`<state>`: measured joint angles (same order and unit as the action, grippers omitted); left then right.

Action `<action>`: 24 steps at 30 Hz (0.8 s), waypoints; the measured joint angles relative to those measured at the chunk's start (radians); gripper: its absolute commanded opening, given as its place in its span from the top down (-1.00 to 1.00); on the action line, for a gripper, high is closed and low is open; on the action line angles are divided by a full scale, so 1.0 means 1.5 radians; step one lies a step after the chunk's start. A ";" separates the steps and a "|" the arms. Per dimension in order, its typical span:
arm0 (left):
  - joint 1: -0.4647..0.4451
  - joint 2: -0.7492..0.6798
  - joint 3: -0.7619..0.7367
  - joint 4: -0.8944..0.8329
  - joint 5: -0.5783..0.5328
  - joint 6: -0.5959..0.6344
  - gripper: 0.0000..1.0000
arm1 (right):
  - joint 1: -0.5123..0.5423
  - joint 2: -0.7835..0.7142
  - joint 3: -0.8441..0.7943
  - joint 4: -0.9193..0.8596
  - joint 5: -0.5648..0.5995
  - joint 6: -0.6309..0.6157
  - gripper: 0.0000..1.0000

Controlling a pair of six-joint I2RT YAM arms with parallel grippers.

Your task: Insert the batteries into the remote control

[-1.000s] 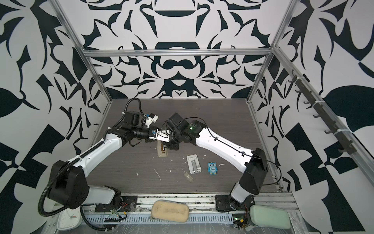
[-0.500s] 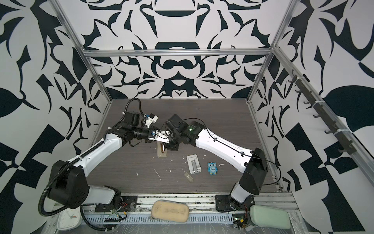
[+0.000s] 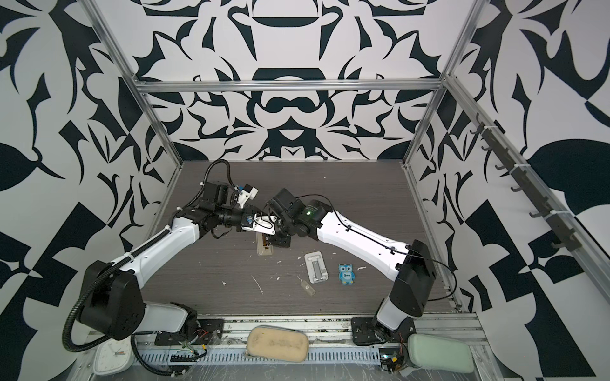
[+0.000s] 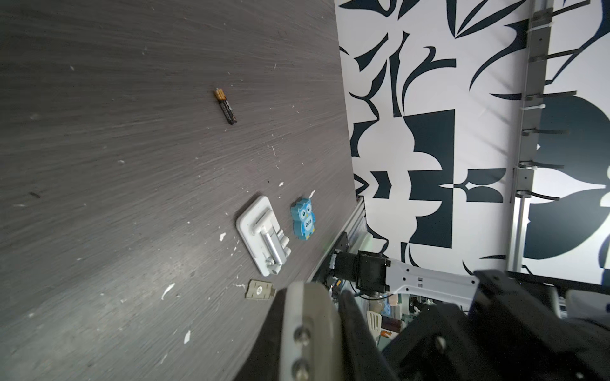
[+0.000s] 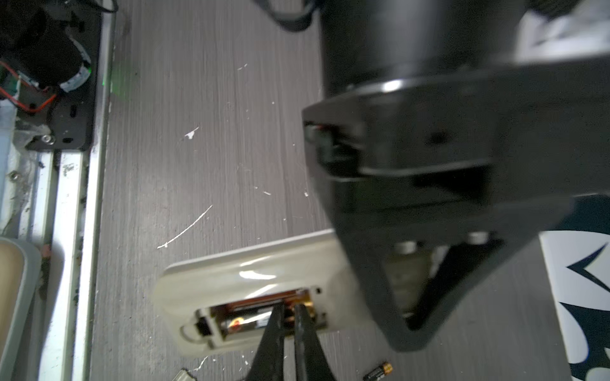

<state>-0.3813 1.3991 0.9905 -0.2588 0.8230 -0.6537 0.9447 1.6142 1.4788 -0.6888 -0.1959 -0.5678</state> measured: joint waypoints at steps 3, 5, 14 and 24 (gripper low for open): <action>0.003 0.001 0.000 0.001 -0.011 0.005 1.00 | 0.010 0.006 -0.001 -0.012 -0.001 0.000 0.77; 0.003 0.001 0.000 0.004 -0.012 0.007 1.00 | 0.013 0.006 -0.001 -0.019 -0.001 0.000 0.77; 0.003 0.001 -0.001 0.007 -0.014 0.007 1.00 | 0.013 0.006 0.001 -0.019 0.006 0.018 0.58; -0.002 -0.009 -0.041 0.077 0.005 -0.031 1.00 | -0.031 -0.036 0.004 -0.010 0.005 0.118 -0.23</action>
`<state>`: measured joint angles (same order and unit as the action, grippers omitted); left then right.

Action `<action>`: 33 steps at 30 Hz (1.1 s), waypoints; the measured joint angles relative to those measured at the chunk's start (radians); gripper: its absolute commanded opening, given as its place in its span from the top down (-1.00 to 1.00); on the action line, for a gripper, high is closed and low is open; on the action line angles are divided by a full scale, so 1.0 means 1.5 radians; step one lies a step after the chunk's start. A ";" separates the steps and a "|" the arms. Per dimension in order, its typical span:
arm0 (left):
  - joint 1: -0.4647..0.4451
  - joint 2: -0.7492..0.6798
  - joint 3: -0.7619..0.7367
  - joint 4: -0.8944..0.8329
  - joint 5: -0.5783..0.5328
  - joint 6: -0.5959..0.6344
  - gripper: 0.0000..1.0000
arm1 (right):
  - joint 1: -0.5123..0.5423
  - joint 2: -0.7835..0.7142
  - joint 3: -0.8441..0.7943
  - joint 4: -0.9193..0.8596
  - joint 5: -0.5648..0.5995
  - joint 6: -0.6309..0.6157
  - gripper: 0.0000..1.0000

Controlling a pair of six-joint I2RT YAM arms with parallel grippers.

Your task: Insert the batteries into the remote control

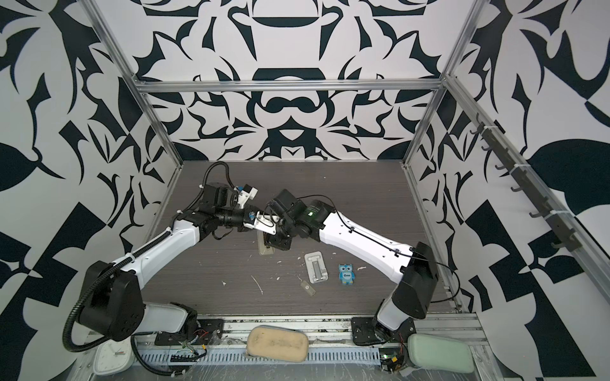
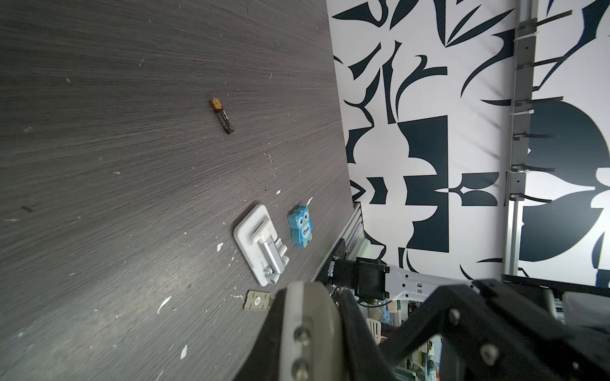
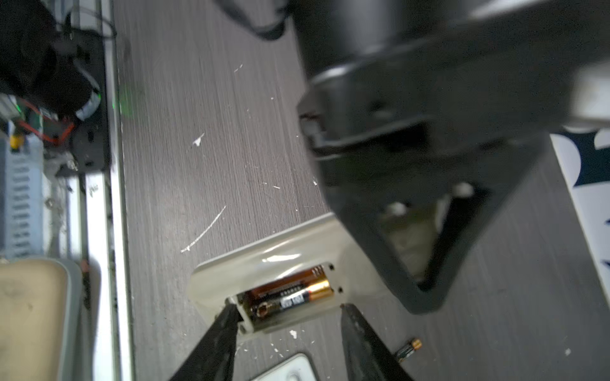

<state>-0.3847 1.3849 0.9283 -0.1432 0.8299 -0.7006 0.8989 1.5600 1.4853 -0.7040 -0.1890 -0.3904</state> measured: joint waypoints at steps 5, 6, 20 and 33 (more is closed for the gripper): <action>0.000 -0.009 -0.045 0.051 0.000 -0.029 1.00 | -0.127 -0.046 -0.014 0.037 -0.008 0.088 -0.29; 0.000 -0.010 -0.055 0.062 -0.001 -0.035 1.00 | -0.153 -0.046 -0.014 0.044 -0.005 0.106 -0.30; -0.001 -0.031 -0.154 0.187 -0.048 -0.117 1.00 | -0.278 0.260 0.007 -0.003 0.066 0.233 -0.27; -0.001 -0.036 -0.178 0.230 -0.093 -0.151 1.00 | -0.280 0.360 0.080 -0.034 0.077 0.251 -0.13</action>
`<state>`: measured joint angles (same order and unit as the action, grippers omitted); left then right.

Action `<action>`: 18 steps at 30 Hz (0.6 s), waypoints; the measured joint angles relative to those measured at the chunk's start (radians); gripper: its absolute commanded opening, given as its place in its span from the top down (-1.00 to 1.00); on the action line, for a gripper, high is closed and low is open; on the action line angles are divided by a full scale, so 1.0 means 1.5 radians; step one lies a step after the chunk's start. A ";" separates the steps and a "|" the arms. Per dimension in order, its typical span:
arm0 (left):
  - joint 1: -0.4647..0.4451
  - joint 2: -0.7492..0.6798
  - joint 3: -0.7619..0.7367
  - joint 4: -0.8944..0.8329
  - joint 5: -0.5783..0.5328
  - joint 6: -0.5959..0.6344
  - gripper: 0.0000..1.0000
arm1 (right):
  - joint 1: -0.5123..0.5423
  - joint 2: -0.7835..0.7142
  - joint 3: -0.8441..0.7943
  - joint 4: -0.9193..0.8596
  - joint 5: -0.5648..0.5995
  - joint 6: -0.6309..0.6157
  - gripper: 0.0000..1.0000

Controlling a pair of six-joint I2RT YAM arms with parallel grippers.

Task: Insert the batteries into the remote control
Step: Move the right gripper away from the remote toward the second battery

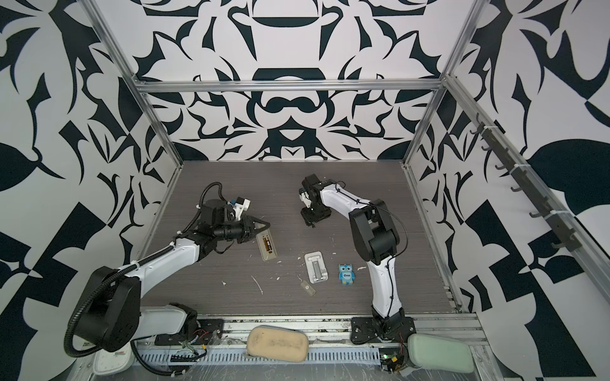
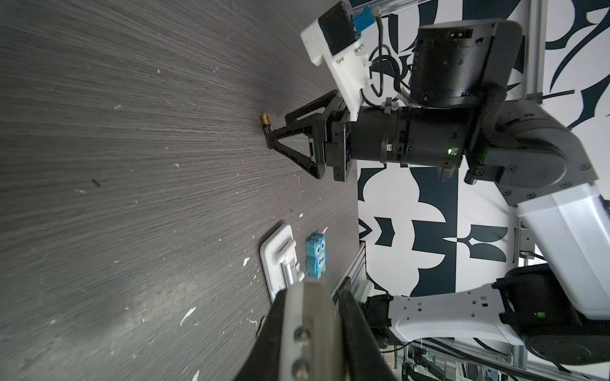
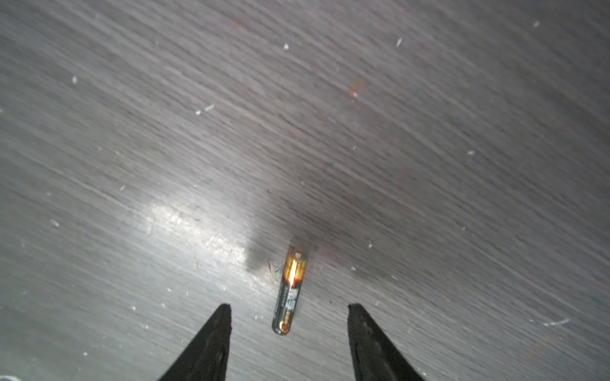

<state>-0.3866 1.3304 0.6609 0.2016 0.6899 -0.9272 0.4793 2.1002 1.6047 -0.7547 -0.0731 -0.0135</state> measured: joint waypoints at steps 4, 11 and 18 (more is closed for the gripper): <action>0.000 0.016 0.002 0.008 0.001 -0.002 1.00 | 0.000 0.022 0.016 -0.003 0.007 0.002 -0.08; 0.000 0.043 0.006 0.019 0.003 -0.012 1.00 | 0.000 0.051 0.043 -0.008 0.021 0.006 0.08; 0.000 0.047 0.006 0.028 0.003 -0.018 1.00 | 0.000 0.054 0.047 -0.007 0.022 0.009 0.34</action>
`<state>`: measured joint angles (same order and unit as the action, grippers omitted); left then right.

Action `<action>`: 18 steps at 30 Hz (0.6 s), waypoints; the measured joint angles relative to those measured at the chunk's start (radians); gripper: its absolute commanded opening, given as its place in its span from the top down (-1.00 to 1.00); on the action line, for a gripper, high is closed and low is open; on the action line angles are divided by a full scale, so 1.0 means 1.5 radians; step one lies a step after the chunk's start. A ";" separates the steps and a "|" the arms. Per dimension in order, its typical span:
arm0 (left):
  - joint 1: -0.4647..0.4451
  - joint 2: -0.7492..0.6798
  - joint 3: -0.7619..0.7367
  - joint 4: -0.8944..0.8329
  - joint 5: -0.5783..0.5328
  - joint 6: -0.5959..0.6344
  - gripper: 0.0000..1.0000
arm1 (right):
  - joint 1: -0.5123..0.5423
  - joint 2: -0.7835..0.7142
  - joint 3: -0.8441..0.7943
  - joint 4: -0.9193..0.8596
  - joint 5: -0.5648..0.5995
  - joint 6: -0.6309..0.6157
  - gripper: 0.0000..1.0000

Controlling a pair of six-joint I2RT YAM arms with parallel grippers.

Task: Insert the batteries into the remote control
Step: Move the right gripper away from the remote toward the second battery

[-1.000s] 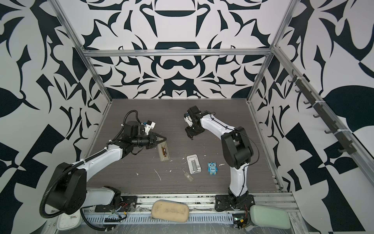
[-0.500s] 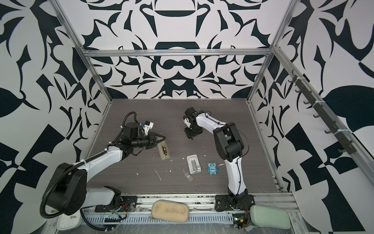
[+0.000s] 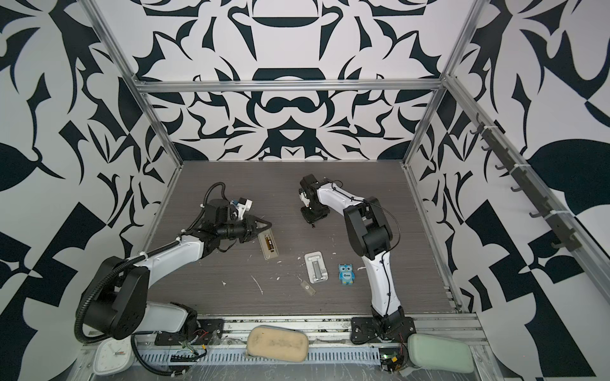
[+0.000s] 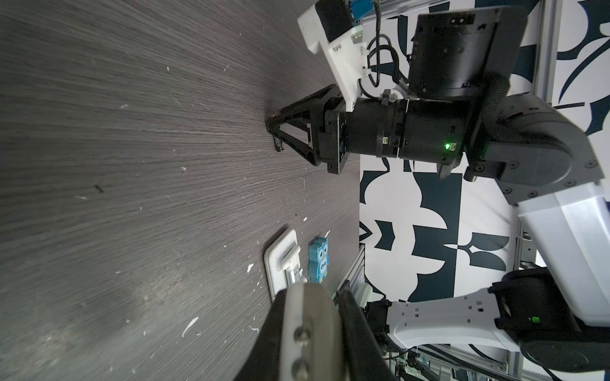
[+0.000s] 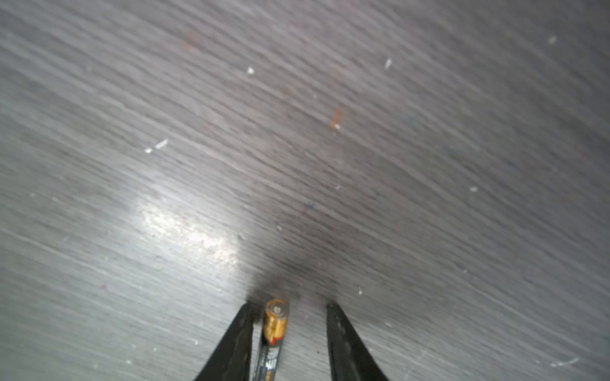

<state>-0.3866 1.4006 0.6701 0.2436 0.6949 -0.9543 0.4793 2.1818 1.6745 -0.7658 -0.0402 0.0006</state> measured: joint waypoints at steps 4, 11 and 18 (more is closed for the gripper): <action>0.000 0.001 0.000 0.005 0.000 -0.006 1.00 | 0.002 -0.001 -0.003 0.003 0.000 0.000 0.53; -0.001 0.007 0.000 0.024 -0.001 -0.017 1.00 | 0.026 -0.017 -0.028 0.017 0.012 -0.018 0.93; -0.002 0.007 -0.001 0.037 0.000 -0.023 1.00 | 0.062 -0.057 -0.089 0.020 0.025 -0.054 1.00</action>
<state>-0.3897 1.4109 0.6693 0.2993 0.6952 -0.9882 0.5716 2.0968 1.5414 -0.7357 -0.0021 -0.0811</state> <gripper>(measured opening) 0.230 0.115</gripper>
